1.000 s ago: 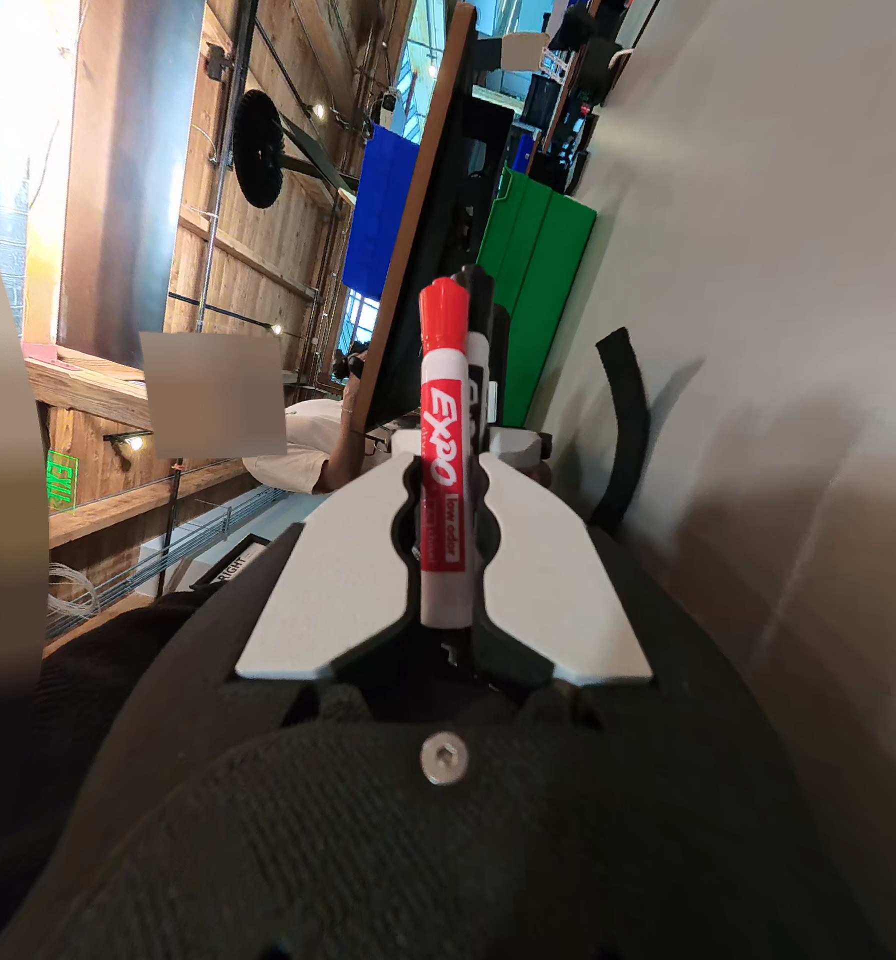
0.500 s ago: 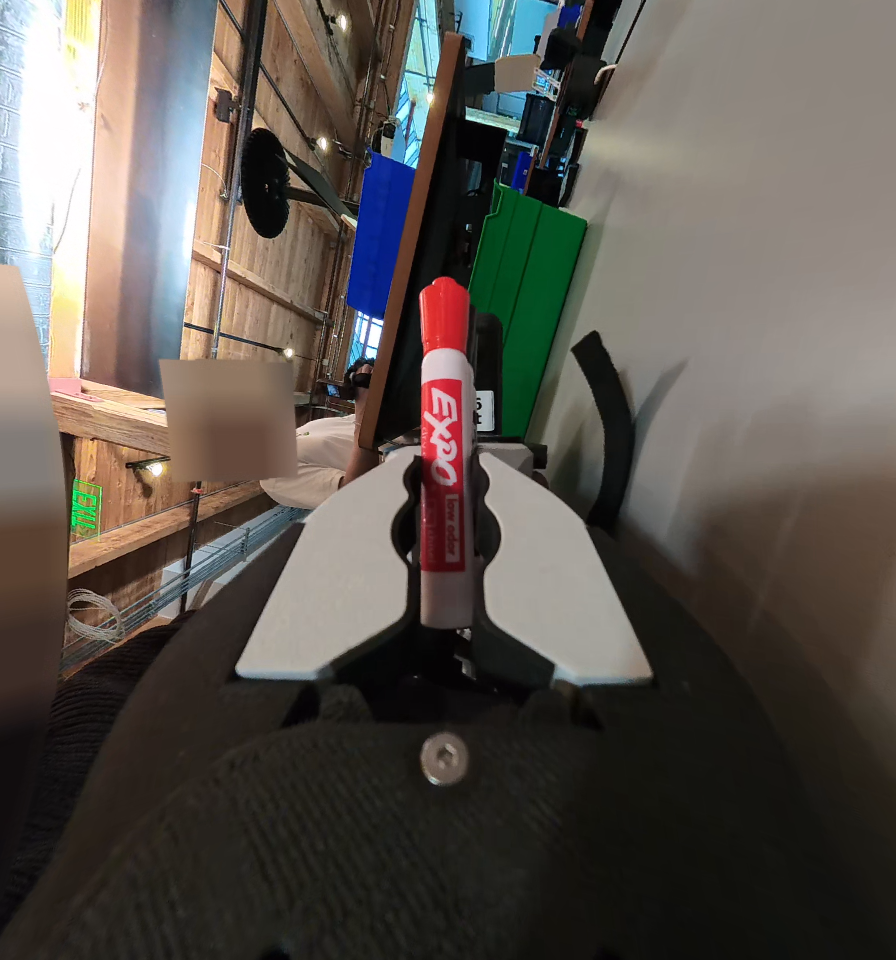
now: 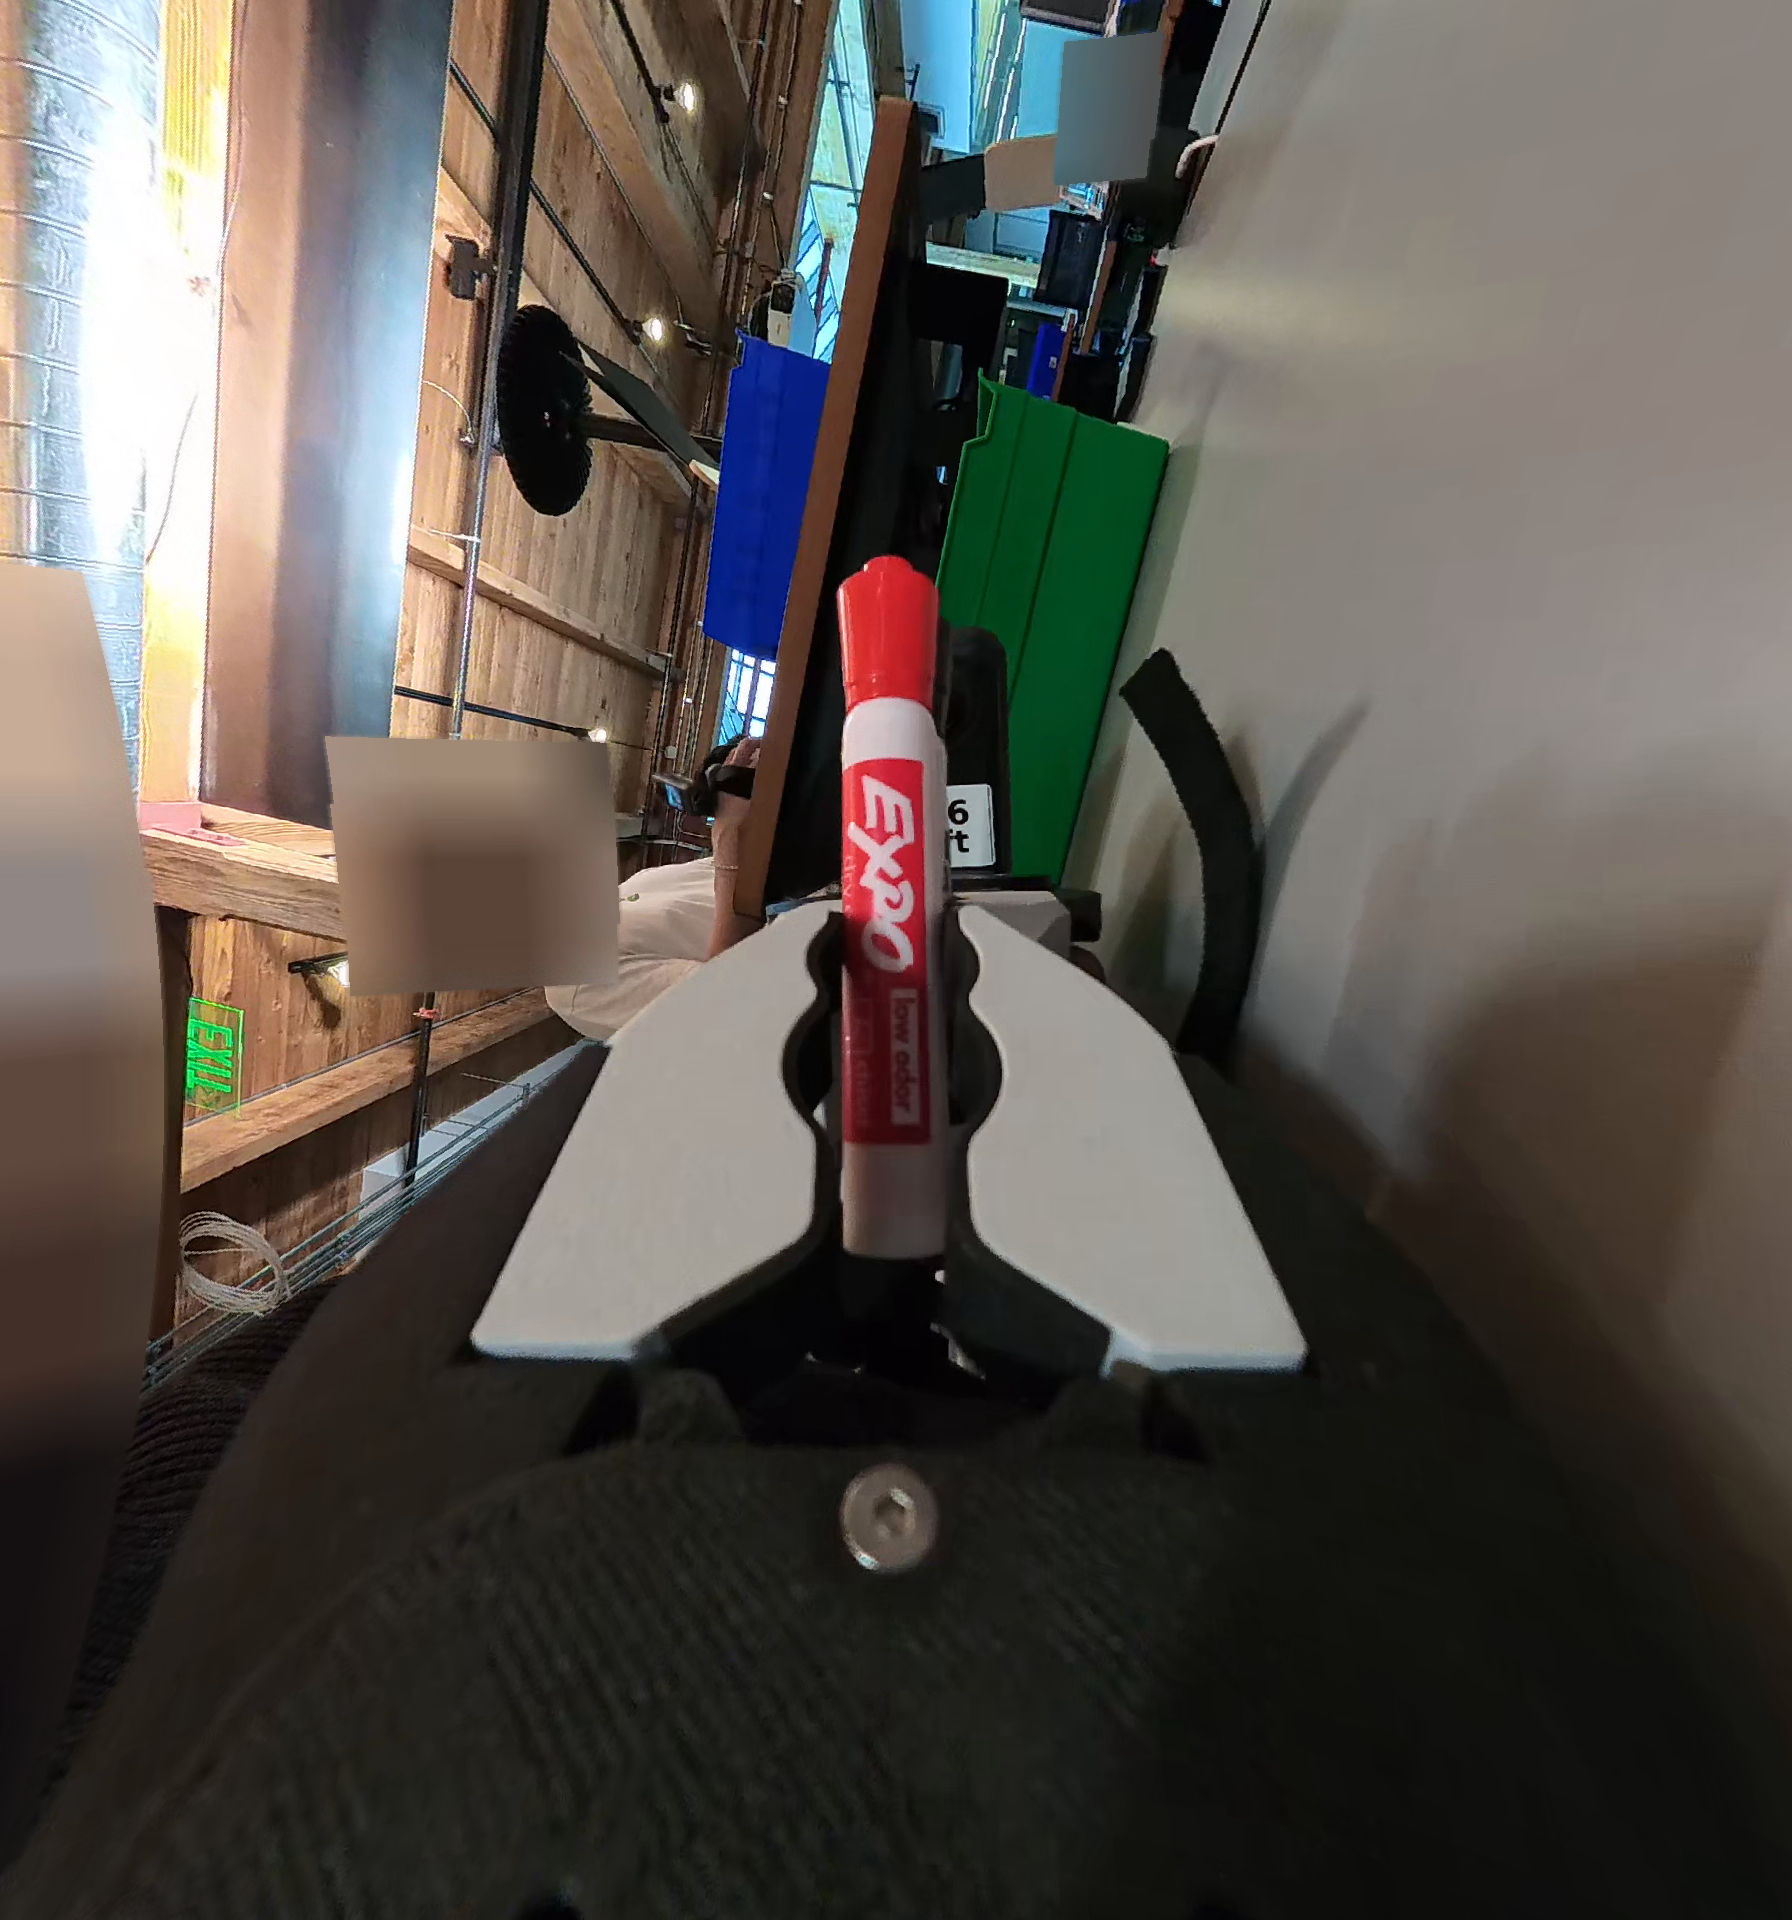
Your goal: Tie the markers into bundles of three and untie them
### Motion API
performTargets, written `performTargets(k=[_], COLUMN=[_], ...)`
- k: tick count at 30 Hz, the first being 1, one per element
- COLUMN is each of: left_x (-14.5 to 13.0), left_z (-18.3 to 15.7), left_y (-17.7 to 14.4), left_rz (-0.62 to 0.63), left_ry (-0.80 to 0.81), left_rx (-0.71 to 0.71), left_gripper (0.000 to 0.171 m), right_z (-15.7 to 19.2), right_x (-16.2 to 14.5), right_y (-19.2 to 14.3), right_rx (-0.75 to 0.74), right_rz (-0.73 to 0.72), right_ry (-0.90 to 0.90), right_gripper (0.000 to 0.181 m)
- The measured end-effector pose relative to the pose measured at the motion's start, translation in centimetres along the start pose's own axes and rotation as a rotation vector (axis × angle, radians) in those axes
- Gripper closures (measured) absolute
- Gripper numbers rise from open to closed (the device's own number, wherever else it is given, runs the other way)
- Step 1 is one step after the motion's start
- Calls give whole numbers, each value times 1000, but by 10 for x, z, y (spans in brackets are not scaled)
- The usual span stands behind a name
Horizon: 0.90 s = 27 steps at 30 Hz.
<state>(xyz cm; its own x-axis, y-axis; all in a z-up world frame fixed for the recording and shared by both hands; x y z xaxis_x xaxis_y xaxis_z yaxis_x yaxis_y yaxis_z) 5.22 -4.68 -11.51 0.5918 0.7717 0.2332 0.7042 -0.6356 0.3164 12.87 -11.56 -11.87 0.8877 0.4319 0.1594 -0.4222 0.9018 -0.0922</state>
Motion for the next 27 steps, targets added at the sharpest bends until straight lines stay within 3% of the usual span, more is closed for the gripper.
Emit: performTargets(k=[27], left_x=[1], left_z=[3], left_y=[-3], left_rz=[-11], left_ry=[-9], left_rx=[23], left_gripper=[151], right_z=[3], right_x=[-3], right_y=[8], right_rx=[-112], right_rz=[-12], right_ry=[-78], right_gripper=[162])
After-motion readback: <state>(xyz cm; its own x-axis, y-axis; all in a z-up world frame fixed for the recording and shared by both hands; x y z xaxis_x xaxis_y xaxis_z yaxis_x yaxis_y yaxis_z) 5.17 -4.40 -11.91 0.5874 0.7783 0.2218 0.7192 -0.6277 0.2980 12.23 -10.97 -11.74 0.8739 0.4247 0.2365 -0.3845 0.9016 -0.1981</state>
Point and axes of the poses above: each gripper's, where its closed fingertips meet, y out along the fingers, x out of its top, z = x × y across the jaws, the point moved 6 cm from there along -y, back along the fingers, and after that the axes turned 14 degrees about -x, right-handed, at the moved point
